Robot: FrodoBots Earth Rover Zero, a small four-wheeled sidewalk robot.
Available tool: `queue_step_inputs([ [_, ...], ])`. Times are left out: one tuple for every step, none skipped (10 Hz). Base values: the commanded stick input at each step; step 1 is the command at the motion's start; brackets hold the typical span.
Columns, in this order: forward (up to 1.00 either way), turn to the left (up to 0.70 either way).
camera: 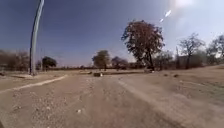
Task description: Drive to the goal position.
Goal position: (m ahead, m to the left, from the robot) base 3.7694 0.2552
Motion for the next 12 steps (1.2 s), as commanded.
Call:
queue_step_inputs([
  [0.5,0.0],
  [0.5,0.0],
  [0.5,0.0],
  [0.5,0.0],
  [0.5,0.0],
  [0.5,0.0],
  [0.5,0.0],
  [0.5,0.0],
  [0.5,0.0],
  [0.5,0.0],
  [0.5,0.0],
  [0.5,0.0],
])
